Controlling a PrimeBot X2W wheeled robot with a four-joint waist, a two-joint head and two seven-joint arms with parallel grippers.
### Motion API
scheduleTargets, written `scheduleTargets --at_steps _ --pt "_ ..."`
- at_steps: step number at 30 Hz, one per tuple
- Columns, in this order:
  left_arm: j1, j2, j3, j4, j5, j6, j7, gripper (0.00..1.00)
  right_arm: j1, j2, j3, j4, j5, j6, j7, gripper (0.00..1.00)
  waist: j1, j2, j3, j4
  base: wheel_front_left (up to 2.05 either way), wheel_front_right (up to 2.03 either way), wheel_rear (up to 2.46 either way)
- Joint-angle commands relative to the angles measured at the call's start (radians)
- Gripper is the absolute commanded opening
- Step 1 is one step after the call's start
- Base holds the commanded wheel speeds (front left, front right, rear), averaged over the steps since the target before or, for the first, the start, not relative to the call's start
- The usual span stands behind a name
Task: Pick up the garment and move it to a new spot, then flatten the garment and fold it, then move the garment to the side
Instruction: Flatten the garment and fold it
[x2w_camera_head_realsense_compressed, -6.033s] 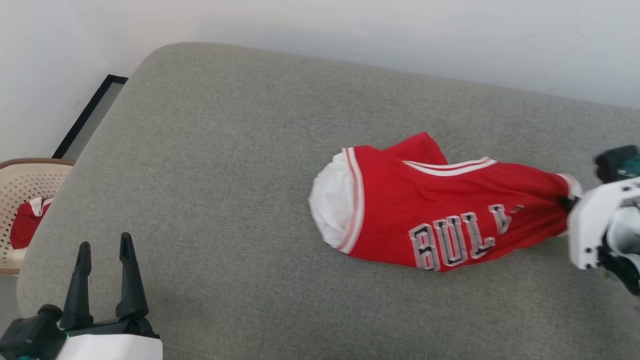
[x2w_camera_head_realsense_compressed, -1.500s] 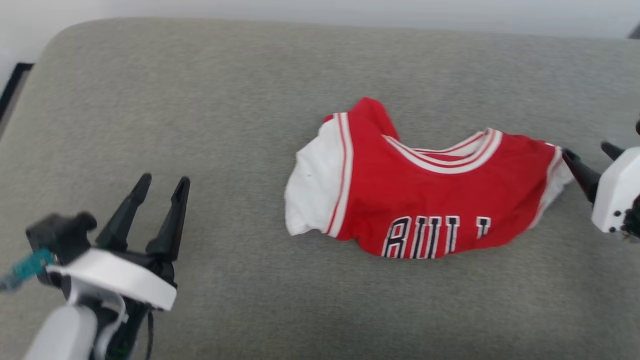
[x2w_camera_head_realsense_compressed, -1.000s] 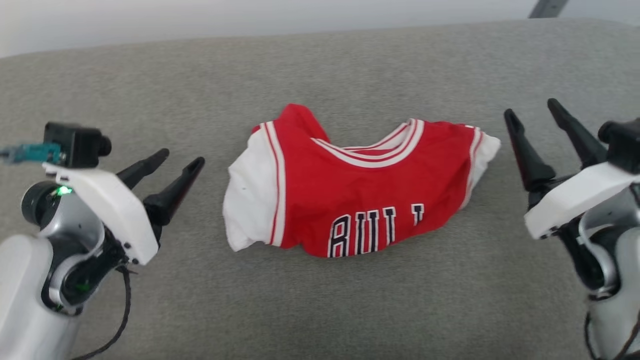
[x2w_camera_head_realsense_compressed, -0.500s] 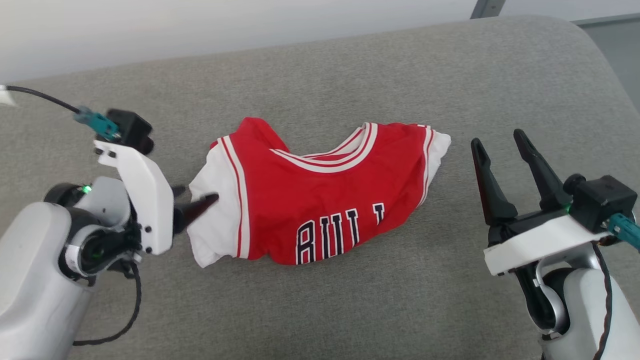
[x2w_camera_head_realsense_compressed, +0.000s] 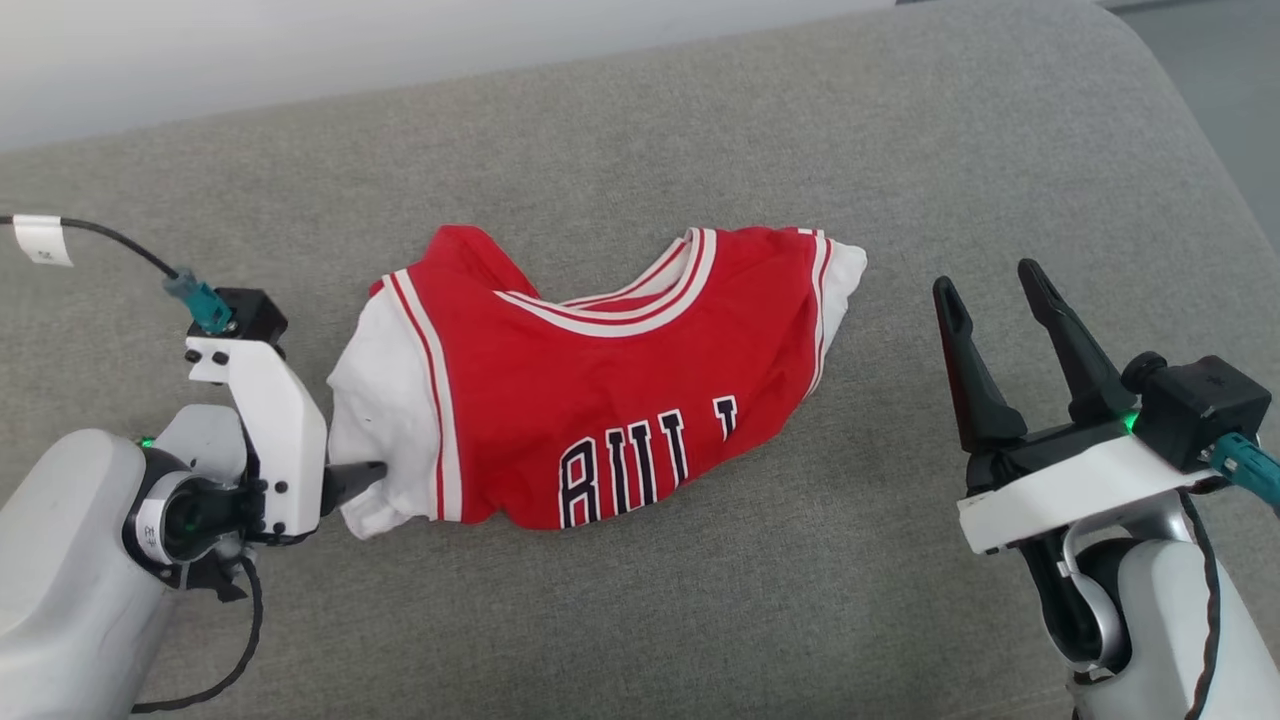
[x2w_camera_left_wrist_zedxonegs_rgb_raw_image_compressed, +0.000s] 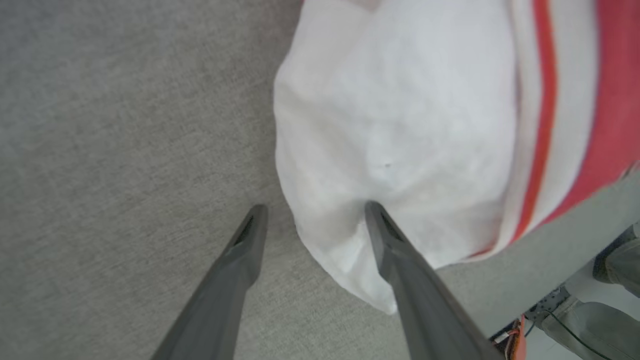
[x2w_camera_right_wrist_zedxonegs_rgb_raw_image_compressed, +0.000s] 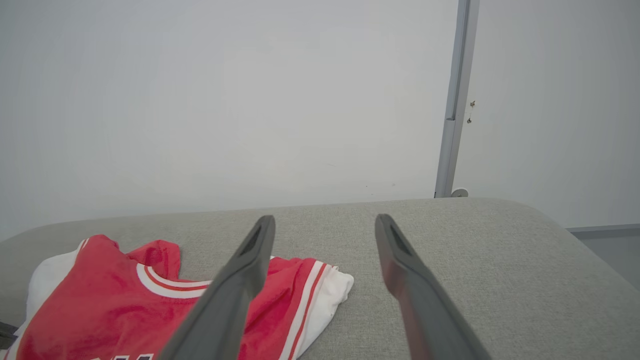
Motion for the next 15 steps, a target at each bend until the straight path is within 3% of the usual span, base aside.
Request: scheduleTargets --at_steps 1,6,7,8,12,15 --pt "-0.009 -0.002 -0.002 0.027 0.003 -0.007 -0.009 1.0 -0.012 0.005 0.005 -0.001 0.006 0.0 -0.007 1.0 0.0 0.0 0.015 -0.009 0.0 0.0 0.0" --pt "-0.015 -0.034 0.005 0.101 -0.023 -0.017 -0.028 1.0 -0.024 0.004 0.002 -0.004 0.004 0.0 -0.014 1.0 0.0 0.0 0.042 -0.012 0.0 0.0 0.0" --pt "-0.018 -0.039 0.006 0.113 -0.025 -0.024 -0.034 0.29 -0.027 0.005 0.001 -0.004 0.003 0.0 -0.016 1.0 0.0 0.0 0.046 -0.012 0.0 0.0 0.0" --pt "-0.021 -0.046 0.01 0.123 -0.034 -0.026 -0.036 0.0 -0.029 0.006 -0.001 -0.004 0.002 0.0 -0.017 1.0 0.0 0.0 0.049 -0.011 0.0 0.0 0.0" --pt "-0.028 -0.05 0.018 0.14 -0.061 -0.04 -0.024 0.0 -0.031 0.007 -0.013 0.0 -0.002 0.0 -0.018 1.0 0.0 0.0 0.057 -0.001 0.0 0.0 0.0" --pt "-0.033 -0.017 0.035 0.126 -0.055 -0.041 -0.027 0.0 -0.031 0.009 -0.022 0.0 -0.009 0.0 -0.019 1.0 0.0 0.0 0.059 0.008 0.0 0.0 0.0"
